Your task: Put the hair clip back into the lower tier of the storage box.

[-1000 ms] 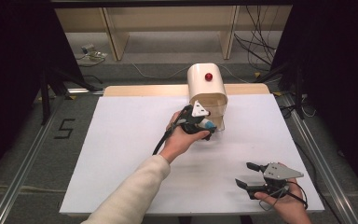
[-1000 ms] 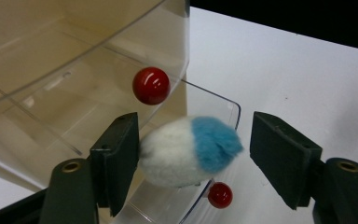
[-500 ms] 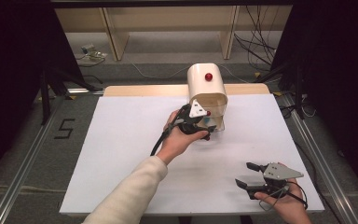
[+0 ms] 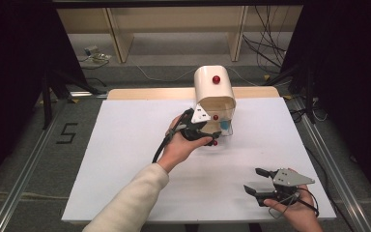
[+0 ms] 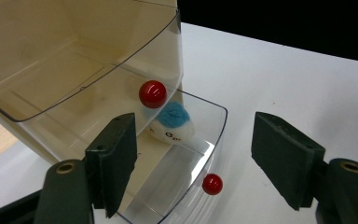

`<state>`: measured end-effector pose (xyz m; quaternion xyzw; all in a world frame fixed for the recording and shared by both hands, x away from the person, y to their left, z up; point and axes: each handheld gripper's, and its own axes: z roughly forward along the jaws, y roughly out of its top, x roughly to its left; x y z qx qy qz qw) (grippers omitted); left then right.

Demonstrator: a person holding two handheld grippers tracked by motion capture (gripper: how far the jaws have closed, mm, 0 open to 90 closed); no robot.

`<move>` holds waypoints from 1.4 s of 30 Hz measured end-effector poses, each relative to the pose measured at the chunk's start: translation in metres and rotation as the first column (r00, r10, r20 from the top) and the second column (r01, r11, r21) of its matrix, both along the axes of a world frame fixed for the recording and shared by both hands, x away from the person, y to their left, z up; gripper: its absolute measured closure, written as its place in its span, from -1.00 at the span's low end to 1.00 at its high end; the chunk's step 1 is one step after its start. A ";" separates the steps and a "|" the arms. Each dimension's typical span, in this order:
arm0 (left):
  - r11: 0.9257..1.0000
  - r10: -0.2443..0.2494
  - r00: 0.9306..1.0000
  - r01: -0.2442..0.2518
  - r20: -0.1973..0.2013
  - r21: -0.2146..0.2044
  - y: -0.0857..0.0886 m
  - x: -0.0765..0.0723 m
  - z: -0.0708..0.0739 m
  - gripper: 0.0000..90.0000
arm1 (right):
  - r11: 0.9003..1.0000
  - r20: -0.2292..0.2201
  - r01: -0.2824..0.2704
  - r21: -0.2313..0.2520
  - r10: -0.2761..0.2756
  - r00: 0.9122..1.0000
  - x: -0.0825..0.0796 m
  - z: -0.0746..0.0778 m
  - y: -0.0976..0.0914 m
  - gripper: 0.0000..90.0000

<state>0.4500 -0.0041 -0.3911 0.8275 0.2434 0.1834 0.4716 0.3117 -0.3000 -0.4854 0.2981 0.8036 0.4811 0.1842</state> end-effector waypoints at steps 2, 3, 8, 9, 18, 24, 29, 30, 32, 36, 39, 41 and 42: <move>1.000 -0.001 1.000 0.001 -0.001 0.000 0.001 -0.001 0.000 -0.31 | 1.000 0.000 0.000 0.000 0.000 1.000 0.000 0.000 0.000 -0.46; 1.000 -0.001 1.000 0.001 0.000 0.001 0.001 -0.001 0.000 -0.31 | 1.000 0.000 0.000 0.000 0.000 1.000 0.000 0.000 0.000 -0.46; 1.000 -0.006 1.000 0.006 -0.003 0.006 0.002 -0.003 0.000 -0.30 | 1.000 0.001 0.003 0.004 -0.003 1.000 0.000 0.000 0.000 -0.46; 1.000 -0.008 1.000 0.008 -0.002 0.009 0.003 -0.003 0.000 -0.30 | 1.000 0.003 0.002 0.004 -0.002 1.000 0.000 0.000 0.000 -0.46; 1.000 -0.014 1.000 0.014 -0.001 -0.003 0.007 -0.007 0.001 -0.30 | 1.000 0.001 0.003 0.004 -0.003 1.000 0.000 0.000 0.000 -0.46; 1.000 -0.016 1.000 0.016 -0.007 -0.011 0.014 -0.011 0.001 -0.30 | 1.000 0.003 0.004 0.005 -0.004 1.000 0.000 0.000 0.000 -0.46; 1.000 -0.015 1.000 0.014 -0.013 -0.020 0.022 -0.015 0.001 -0.30 | 1.000 0.003 0.004 0.005 -0.004 1.000 0.000 0.000 0.000 -0.46; 1.000 -0.014 1.000 0.013 -0.012 -0.020 0.024 -0.016 0.002 -0.30 | 1.000 0.004 0.005 0.006 -0.005 1.000 0.000 0.000 0.000 -0.46; 1.000 -0.014 1.000 0.014 -0.008 -0.019 0.027 -0.017 0.002 -0.30 | 1.000 0.003 0.006 0.006 -0.006 1.000 0.000 0.000 0.000 -0.46; 1.000 -0.013 1.000 0.012 -0.014 -0.017 0.034 -0.020 0.001 -0.30 | 1.000 0.005 0.006 0.008 -0.006 1.000 0.000 0.000 0.000 -0.46; 1.000 -0.005 1.000 0.004 -0.015 -0.025 0.039 -0.022 0.000 -0.30 | 1.000 0.005 0.006 0.006 -0.006 1.000 0.000 0.000 0.000 -0.46; 1.000 0.000 1.000 0.000 -0.011 -0.024 0.042 -0.023 0.000 -0.30 | 1.000 0.005 0.007 0.007 -0.007 1.000 0.000 0.000 0.000 -0.46; 1.000 -0.002 1.000 0.001 -0.015 -0.023 0.043 -0.023 0.000 -0.30 | 1.000 0.010 0.003 0.008 -0.003 1.000 0.000 0.000 0.000 -0.46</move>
